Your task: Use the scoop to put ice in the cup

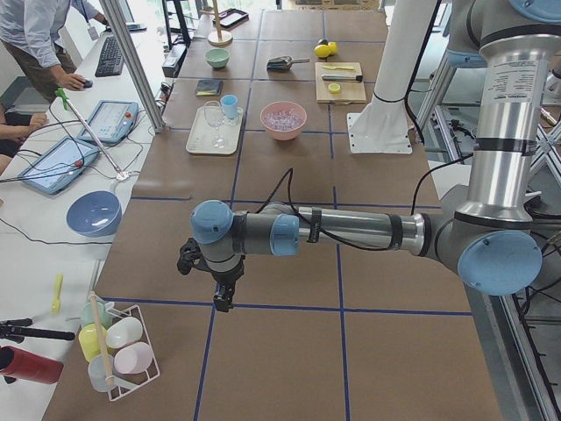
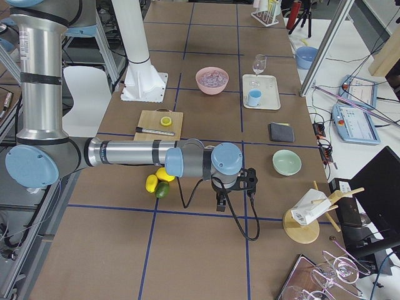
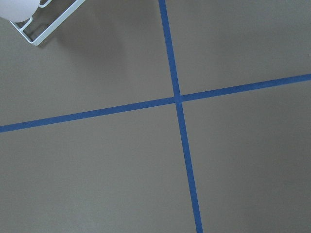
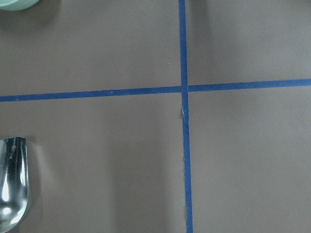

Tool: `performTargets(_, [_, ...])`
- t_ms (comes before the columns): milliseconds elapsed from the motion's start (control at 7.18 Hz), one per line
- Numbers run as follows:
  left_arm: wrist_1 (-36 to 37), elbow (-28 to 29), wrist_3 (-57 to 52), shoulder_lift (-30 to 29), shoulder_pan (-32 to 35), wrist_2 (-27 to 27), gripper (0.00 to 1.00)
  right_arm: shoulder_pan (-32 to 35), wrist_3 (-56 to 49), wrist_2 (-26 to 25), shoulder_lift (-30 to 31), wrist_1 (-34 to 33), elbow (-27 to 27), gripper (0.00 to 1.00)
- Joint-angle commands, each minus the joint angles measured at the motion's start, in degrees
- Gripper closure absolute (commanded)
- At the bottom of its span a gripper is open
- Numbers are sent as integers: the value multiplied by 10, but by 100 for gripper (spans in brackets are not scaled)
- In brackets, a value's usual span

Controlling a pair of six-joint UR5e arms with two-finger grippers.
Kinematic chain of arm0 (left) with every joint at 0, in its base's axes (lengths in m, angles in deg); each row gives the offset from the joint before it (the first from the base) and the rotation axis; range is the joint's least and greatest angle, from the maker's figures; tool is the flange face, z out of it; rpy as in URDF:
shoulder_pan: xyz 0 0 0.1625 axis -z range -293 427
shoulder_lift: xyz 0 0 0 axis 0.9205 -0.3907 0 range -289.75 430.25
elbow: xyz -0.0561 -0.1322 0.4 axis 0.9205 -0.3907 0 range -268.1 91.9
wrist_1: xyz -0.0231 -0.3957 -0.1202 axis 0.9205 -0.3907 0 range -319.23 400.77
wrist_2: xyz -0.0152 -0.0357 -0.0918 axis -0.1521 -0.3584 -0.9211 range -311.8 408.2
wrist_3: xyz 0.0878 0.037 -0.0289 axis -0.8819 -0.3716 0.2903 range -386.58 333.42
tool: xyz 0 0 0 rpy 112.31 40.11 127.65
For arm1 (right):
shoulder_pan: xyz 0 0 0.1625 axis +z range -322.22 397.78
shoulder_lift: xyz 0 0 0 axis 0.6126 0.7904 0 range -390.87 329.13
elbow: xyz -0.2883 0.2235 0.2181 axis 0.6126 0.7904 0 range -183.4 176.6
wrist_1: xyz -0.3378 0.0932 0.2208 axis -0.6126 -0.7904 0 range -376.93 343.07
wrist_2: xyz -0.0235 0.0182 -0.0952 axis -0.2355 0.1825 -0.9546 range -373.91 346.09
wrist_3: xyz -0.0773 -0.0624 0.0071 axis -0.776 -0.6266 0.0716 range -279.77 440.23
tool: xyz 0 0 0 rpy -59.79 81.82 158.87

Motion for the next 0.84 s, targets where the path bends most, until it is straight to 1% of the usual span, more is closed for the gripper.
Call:
performTargets(0, [-2, -3, -2, -3, -1, 0, 0, 0, 0, -2, -2, 1, -1, 0])
performTargets(139, [-18, -8, -3, -3, -1, 0, 0, 0, 1, -1, -3, 1, 0, 0])
performTargets(279, [-60, -9, -2, -4, -1, 0, 0, 0, 1, 0, -9, 2, -7, 0])
performTargets(418, [-108, -12, -2, -5, -1, 0, 0, -11, 0, -2, -28, 1, -1, 0])
performTargets(557, [-154, -14, 0, -12, -3, 0, 0, -13, 14, 4, -31, 1, -1, 0])
performTargets(697, [-164, -18, -2, -28, -16, 0, 0, -15, 49, 6, -53, 0, -3, 0])
